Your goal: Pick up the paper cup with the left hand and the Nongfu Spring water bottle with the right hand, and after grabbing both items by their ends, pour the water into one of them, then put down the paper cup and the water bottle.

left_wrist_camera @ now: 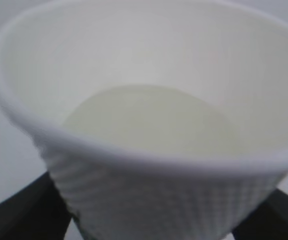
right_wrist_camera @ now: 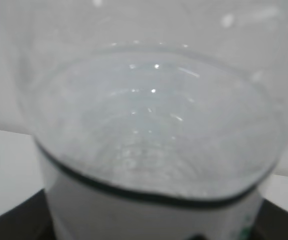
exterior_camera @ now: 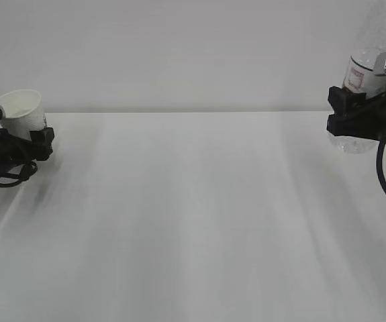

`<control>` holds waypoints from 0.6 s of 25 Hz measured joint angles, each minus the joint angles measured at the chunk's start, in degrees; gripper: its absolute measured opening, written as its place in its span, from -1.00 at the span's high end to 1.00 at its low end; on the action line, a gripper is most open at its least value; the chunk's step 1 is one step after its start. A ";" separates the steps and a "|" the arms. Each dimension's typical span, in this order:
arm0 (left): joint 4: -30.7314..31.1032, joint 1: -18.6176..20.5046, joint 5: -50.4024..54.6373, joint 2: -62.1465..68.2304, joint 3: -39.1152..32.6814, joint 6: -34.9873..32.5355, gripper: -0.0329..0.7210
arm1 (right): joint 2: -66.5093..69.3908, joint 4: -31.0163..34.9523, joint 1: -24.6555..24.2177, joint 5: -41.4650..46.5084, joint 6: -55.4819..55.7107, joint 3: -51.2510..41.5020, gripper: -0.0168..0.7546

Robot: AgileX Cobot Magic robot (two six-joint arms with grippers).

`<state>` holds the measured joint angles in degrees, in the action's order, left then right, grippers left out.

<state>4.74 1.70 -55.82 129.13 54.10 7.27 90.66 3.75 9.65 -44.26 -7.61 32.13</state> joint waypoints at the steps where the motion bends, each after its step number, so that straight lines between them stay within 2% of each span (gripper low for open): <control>1: 0.00 0.00 0.20 -0.47 0.00 0.00 -0.87 | 0.00 0.00 0.00 0.09 0.00 0.00 -0.25; 7: 0.00 0.00 0.73 -3.33 -2.34 0.00 -0.87 | 0.00 0.00 0.00 0.09 0.09 0.00 -0.25; 15: 0.00 0.00 -0.25 -5.60 -8.88 0.00 -0.86 | 0.00 0.00 0.00 0.09 0.09 0.00 -0.25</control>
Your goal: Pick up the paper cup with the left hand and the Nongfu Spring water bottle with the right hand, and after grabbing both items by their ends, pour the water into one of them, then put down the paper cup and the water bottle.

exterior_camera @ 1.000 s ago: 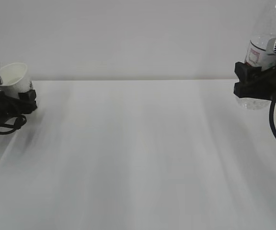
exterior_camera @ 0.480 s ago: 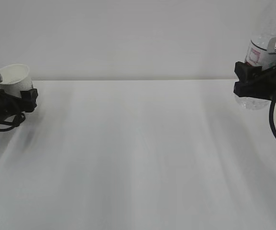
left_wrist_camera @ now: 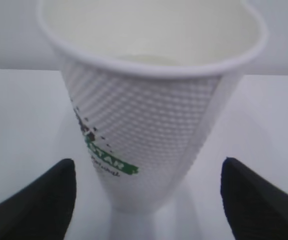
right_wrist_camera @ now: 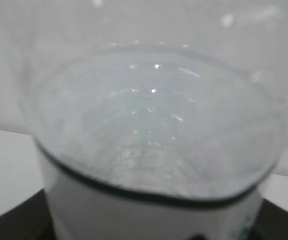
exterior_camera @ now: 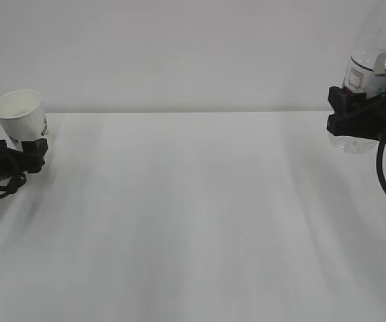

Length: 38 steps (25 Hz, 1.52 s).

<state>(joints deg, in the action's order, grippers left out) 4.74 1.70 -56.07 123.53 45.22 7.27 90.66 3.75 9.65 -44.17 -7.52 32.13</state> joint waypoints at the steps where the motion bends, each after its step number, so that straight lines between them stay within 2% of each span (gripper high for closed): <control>1: 0.00 0.00 -0.57 -0.66 -1.08 0.00 -0.85 | 0.00 0.00 0.00 0.00 0.00 0.00 -0.25; 10: 0.12 0.00 -8.89 -7.11 -10.30 0.00 -0.75 | 0.00 0.00 0.00 0.00 0.12 0.00 -0.25; 19: 0.72 0.00 -9.27 -11.44 -19.40 0.00 -0.68 | 0.00 0.00 0.00 0.00 0.24 0.00 -0.25; 28: 2.41 0.00 -9.27 -19.67 -22.66 0.00 -0.65 | 0.00 -0.13 0.00 0.51 0.24 0.00 -0.25; 38: 2.28 0.00 -6.87 -30.29 -22.95 0.00 -0.65 | 0.00 -0.13 0.00 0.78 0.24 0.00 -0.25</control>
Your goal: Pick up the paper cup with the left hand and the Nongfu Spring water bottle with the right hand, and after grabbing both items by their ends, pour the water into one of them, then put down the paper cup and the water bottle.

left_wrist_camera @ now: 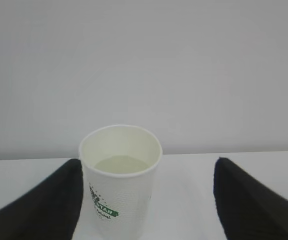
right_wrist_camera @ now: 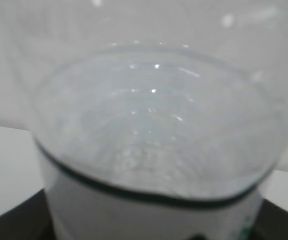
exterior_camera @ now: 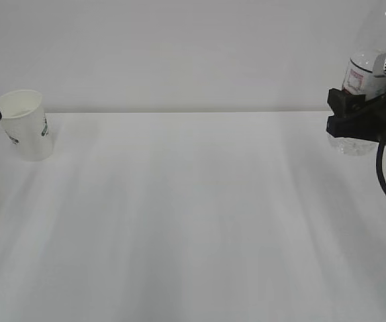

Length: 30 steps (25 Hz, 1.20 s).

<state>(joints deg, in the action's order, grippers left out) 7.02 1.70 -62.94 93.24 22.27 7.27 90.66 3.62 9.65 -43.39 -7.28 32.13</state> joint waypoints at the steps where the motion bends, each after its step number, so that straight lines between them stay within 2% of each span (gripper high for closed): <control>1: 0.00 0.00 0.29 -0.12 0.00 0.00 -0.65 | 0.00 0.00 0.00 0.03 0.00 0.00 -0.25; 16: -0.12 0.00 1.04 -0.12 0.00 0.00 -0.63 | 0.00 0.10 0.00 1.29 0.00 0.00 -0.25; 30: 0.23 0.00 1.04 -0.12 0.00 0.00 -0.62 | 10.14 0.67 0.00 -6.81 0.00 0.73 -0.25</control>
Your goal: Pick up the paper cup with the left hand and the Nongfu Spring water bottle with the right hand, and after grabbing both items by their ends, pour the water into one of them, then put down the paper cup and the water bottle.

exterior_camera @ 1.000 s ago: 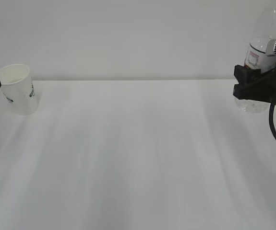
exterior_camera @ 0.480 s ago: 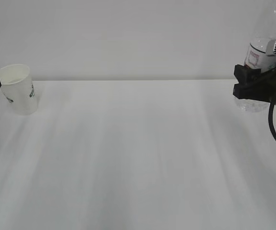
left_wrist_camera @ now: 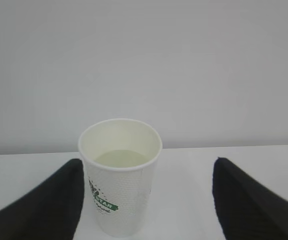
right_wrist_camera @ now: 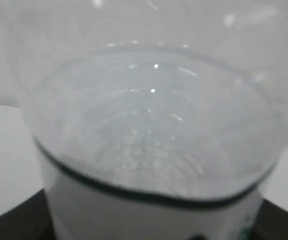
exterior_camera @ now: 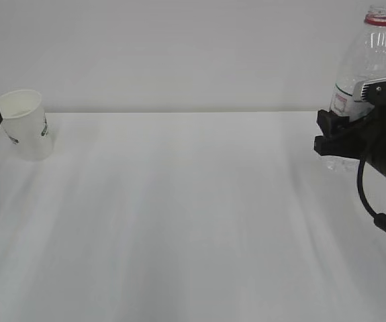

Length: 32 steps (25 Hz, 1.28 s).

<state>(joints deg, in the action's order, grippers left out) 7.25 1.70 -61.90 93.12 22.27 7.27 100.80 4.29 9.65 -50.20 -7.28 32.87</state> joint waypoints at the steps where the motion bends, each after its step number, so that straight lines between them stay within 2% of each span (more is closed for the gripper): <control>1: 0.10 0.00 0.00 0.00 0.00 0.00 -0.62 | 0.82 0.26 0.00 -0.11 0.00 0.36 -0.25; 32: 0.39 0.00 0.00 0.00 0.00 0.00 -0.62 | 21.42 1.58 0.00 -1.68 0.00 18.80 -0.25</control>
<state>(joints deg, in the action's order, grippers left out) 7.64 1.70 -61.90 93.12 22.27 7.27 122.22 5.88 9.65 -51.88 -7.28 51.67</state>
